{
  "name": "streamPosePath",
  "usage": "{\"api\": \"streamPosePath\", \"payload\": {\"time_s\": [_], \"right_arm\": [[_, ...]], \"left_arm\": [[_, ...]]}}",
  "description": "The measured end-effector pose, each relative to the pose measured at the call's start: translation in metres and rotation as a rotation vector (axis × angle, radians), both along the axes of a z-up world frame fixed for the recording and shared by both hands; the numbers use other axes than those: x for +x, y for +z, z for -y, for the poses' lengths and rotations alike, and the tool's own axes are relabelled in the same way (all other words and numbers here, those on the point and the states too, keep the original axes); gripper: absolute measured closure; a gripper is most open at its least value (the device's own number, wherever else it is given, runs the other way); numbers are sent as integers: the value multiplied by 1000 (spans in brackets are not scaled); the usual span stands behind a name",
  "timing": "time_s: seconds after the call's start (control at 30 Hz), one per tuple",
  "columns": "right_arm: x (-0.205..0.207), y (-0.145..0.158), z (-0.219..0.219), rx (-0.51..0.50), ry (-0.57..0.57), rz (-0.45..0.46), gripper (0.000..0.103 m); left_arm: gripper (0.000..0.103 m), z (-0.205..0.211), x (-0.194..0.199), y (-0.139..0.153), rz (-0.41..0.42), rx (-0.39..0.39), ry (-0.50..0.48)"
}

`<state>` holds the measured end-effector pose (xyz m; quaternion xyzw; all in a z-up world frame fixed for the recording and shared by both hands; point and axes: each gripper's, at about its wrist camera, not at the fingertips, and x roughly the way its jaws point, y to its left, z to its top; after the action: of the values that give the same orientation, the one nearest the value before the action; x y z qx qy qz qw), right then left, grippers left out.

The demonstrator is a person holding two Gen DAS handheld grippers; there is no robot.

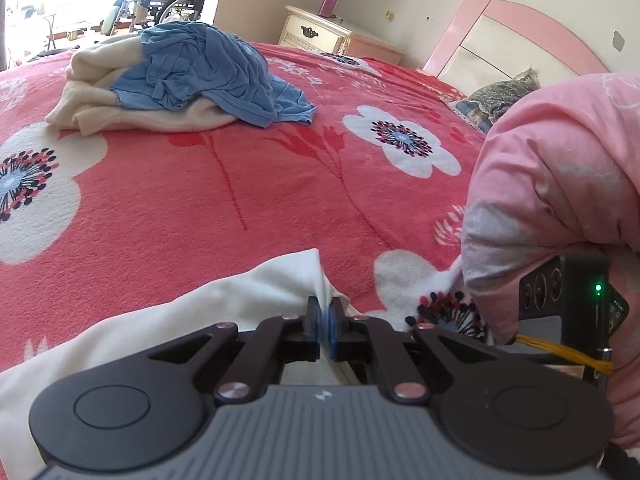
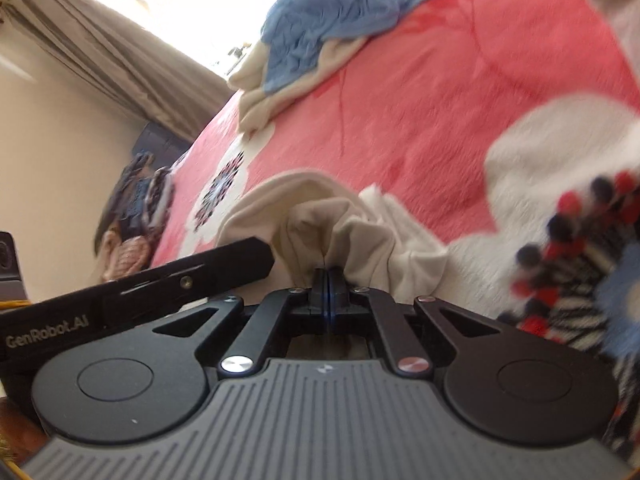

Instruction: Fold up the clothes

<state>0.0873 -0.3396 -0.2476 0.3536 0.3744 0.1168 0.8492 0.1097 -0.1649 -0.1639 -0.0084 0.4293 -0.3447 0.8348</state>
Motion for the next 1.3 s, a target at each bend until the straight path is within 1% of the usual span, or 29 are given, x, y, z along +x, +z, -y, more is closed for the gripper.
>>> {"api": "streamPosePath", "payload": {"time_s": [0.27,0.3,0.37,0.43,0.47,0.53,0.57,0.63,0.7,0.8,0.87,0.93,0.97,1.07,1.1,1.17,1.2,1.27,1.3], "right_arm": [[2,2,-7,12,110,-19,103],[0,6,-8,-10,108,-5,103],[-11,21,-8,-96,71,65,103],[-20,31,-4,-139,10,113,103],[-19,32,-1,-146,-15,123,103],[-8,27,2,-151,-37,109,103],[0,20,1,-133,-26,95,103],[17,6,-2,-87,4,67,103],[22,2,-4,-67,20,69,103],[18,9,-3,-89,36,87,103],[11,16,0,-96,16,118,102],[14,9,5,-49,-12,101,102],[16,4,7,-21,-27,89,103],[24,-5,10,59,-27,70,103],[27,-7,11,85,-26,64,103],[18,0,12,69,-39,75,101],[11,6,13,39,-52,84,101],[-10,20,12,-60,-89,91,101],[-21,27,11,-112,-102,97,100]], "left_arm": [[98,-2,1,-3,-6,5,12],[98,-3,1,-3,-8,1,16],[98,-5,3,-3,-18,-12,21],[98,-6,4,-3,-23,-19,20],[98,-5,4,-3,-23,-21,17],[98,-4,3,-3,-20,-26,12],[100,-3,3,-3,-5,-4,21],[100,-2,3,-3,17,28,33],[98,-10,7,-5,-24,-12,41],[98,-16,9,-6,-49,-37,42],[98,-15,8,-7,-47,-36,34],[98,-13,8,-8,-45,-31,27],[98,-12,8,-9,-45,-25,24],[98,-12,10,-10,-51,-23,30],[98,-13,11,-10,-72,-41,32],[98,-13,12,-10,-81,-50,33],[98,-12,13,-11,-86,-58,31],[98,-8,15,-13,-100,-76,29],[96,-5,17,-15,-106,-80,29]]}}
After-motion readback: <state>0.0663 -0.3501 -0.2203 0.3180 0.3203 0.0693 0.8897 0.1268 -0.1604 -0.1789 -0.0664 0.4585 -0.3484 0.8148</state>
